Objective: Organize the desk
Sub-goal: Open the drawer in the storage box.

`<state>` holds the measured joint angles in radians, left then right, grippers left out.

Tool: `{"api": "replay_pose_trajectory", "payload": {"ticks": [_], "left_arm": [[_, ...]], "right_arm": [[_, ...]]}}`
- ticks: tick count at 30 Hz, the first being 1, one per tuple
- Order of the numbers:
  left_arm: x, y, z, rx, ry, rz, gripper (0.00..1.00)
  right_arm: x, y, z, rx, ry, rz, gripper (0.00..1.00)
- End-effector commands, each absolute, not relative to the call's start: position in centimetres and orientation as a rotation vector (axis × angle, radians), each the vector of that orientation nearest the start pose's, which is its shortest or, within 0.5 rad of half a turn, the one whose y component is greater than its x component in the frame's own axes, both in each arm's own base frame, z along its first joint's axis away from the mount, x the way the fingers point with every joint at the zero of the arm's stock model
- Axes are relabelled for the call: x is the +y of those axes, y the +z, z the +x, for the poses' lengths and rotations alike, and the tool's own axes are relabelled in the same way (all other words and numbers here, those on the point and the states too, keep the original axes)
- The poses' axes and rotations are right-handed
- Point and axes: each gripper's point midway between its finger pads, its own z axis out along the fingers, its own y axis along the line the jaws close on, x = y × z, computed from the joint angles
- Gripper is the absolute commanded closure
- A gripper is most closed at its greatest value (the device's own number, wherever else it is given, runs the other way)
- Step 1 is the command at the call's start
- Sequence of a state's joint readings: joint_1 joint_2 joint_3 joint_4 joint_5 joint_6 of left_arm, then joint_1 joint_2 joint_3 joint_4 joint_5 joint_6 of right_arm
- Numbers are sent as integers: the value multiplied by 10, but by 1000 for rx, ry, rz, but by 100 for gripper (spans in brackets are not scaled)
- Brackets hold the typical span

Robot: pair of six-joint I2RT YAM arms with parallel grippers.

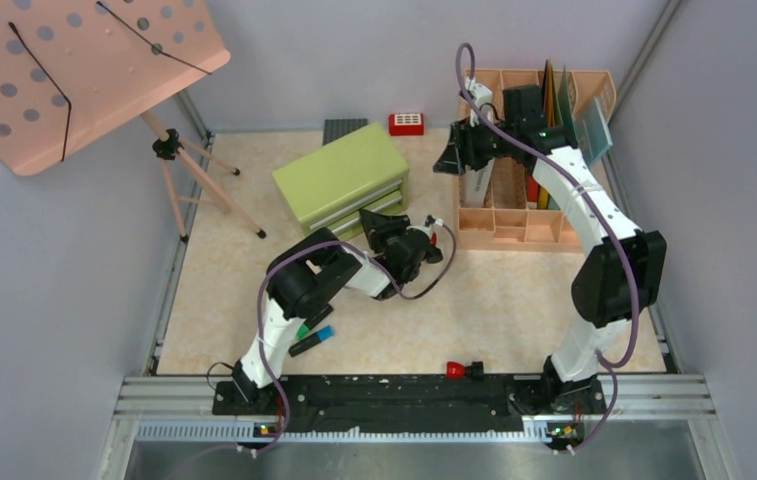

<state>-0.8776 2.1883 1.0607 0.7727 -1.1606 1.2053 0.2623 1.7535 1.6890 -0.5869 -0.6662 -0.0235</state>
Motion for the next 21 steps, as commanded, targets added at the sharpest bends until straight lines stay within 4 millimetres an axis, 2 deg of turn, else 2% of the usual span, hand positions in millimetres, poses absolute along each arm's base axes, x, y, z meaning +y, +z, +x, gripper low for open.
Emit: {"api": "replay_pose_trajectory", "payload": {"ticks": [1, 4, 9, 13, 21], "left_arm": [[-242, 72, 399, 1532, 1232, 1177, 100], [-241, 69, 398, 1535, 1230, 1183, 100], [-242, 66, 398, 1535, 1230, 1190, 100], [-242, 67, 398, 1535, 1227, 1189, 100], [-241, 65, 397, 1534, 1227, 1196, 100]], "right_arm": [[226, 287, 415, 1992, 902, -712, 48], [237, 283, 414, 2002, 857, -779, 49], [266, 264, 403, 2018, 791, -908, 49], [283, 246, 397, 2041, 744, -976, 51], [312, 223, 391, 2066, 749, -1053, 52]]}}
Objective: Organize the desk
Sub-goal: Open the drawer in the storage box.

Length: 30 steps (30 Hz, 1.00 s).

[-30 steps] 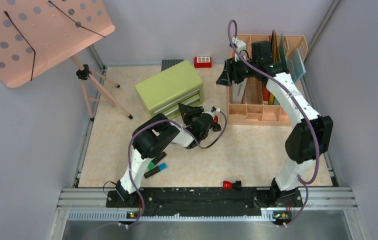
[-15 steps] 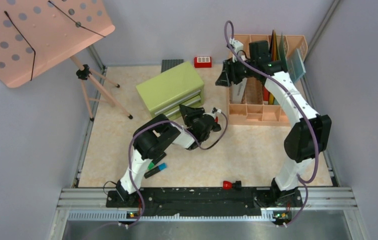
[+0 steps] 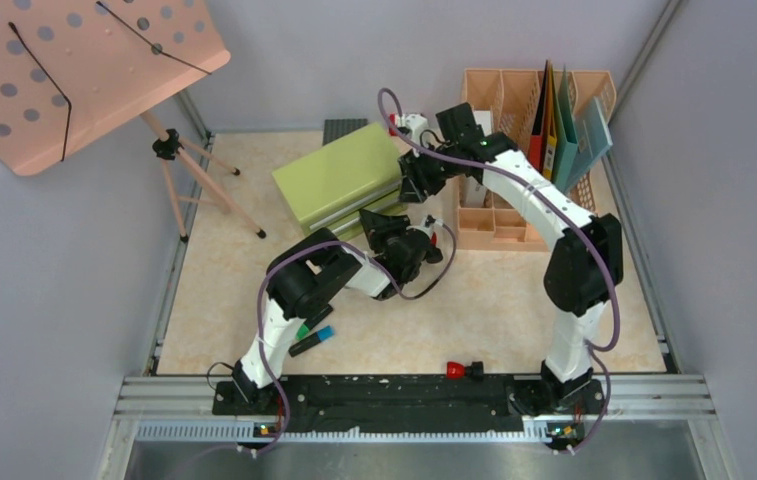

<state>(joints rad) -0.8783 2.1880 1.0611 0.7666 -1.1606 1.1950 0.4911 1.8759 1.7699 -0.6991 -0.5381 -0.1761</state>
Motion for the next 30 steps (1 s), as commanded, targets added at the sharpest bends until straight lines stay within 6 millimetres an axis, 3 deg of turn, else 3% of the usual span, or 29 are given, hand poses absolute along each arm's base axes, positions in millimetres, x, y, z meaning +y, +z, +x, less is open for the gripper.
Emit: {"api": "replay_pose_trajectory", "payload": {"ticks": [1, 18, 30], "left_arm": [[-240, 65, 397, 1535, 1228, 1197, 100], [-243, 62, 398, 1530, 1228, 1207, 100], [-243, 56, 395, 1531, 1234, 1226, 100]], "right_arm": [[316, 222, 391, 2066, 751, -1062, 53], [383, 199, 384, 2047, 837, -1163, 54], [419, 199, 389, 2005, 870, -1161, 56]]}}
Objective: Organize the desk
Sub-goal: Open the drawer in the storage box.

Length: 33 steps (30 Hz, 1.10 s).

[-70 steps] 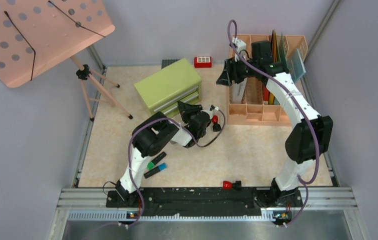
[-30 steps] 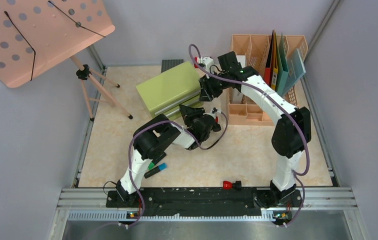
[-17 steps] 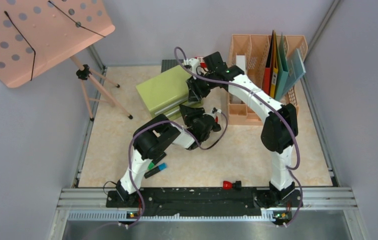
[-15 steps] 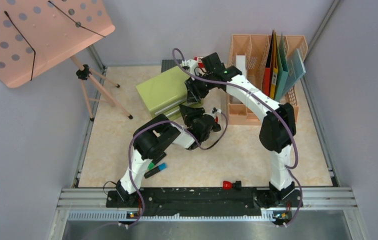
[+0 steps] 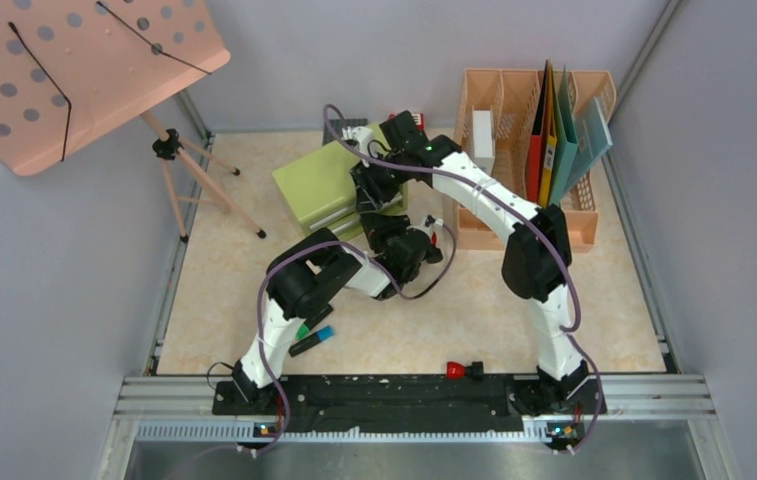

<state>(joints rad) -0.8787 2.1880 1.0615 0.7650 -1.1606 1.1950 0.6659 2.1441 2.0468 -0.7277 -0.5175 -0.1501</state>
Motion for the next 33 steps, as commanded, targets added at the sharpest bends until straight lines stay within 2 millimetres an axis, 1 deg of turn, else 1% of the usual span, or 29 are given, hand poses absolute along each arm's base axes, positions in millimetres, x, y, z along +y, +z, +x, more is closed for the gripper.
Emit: {"api": "replay_pose_trajectory", "payload": {"ticks": [1, 10, 19, 24, 29, 31, 33], "left_arm": [[-244, 56, 394, 1530, 1231, 1229, 100], [-249, 53, 387, 1536, 1212, 1244, 100], [-256, 56, 379, 1527, 1198, 1258, 100], [-267, 55, 368, 1524, 1170, 1280, 100], [-272, 54, 364, 1521, 1169, 1292, 100], [-271, 54, 364, 1522, 1170, 1291, 96], [-271, 55, 364, 1522, 1166, 1289, 85]], "right_arm": [[420, 198, 390, 2006, 872, -1156, 56], [428, 188, 400, 2013, 878, -1140, 59], [430, 186, 401, 2012, 878, -1150, 60], [429, 184, 401, 2015, 877, -1153, 60], [428, 186, 399, 2017, 872, -1157, 60], [426, 186, 399, 2017, 867, -1158, 60], [425, 186, 399, 2018, 865, -1159, 60]]}}
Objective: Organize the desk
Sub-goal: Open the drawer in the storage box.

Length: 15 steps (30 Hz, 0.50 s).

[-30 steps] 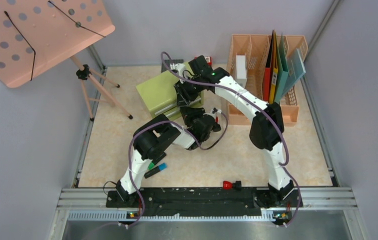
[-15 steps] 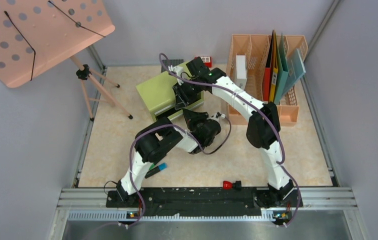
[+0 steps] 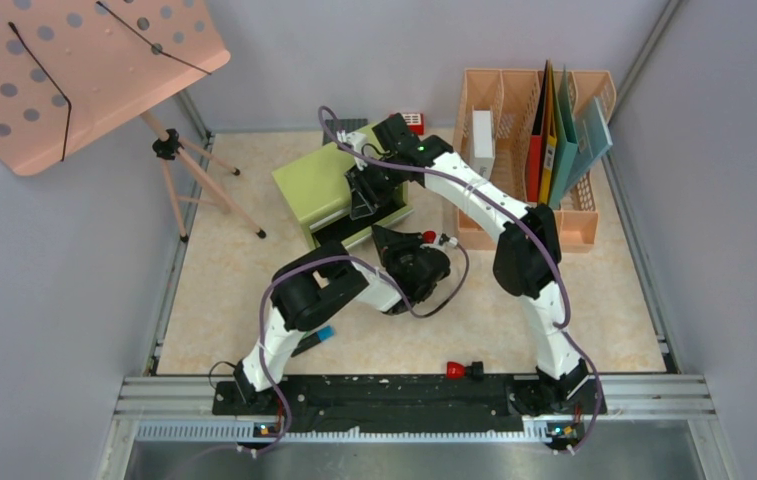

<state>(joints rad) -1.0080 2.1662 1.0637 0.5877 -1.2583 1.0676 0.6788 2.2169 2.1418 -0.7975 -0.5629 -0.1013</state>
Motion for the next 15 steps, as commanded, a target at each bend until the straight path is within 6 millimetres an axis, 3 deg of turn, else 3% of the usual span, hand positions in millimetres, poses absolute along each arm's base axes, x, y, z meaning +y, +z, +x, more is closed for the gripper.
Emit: {"api": "replay_pose_trajectory", "payload": {"ticks": [1, 7, 15], "left_arm": [[-271, 58, 364, 1521, 1162, 1283, 81], [-274, 77, 365, 1514, 1129, 1259, 54], [-275, 102, 357, 1528, 1047, 1266, 36]], "right_arm": [[425, 187, 398, 2016, 864, -1161, 60], [421, 199, 396, 1999, 851, -1161, 59], [407, 213, 390, 1989, 845, -1162, 58]]}}
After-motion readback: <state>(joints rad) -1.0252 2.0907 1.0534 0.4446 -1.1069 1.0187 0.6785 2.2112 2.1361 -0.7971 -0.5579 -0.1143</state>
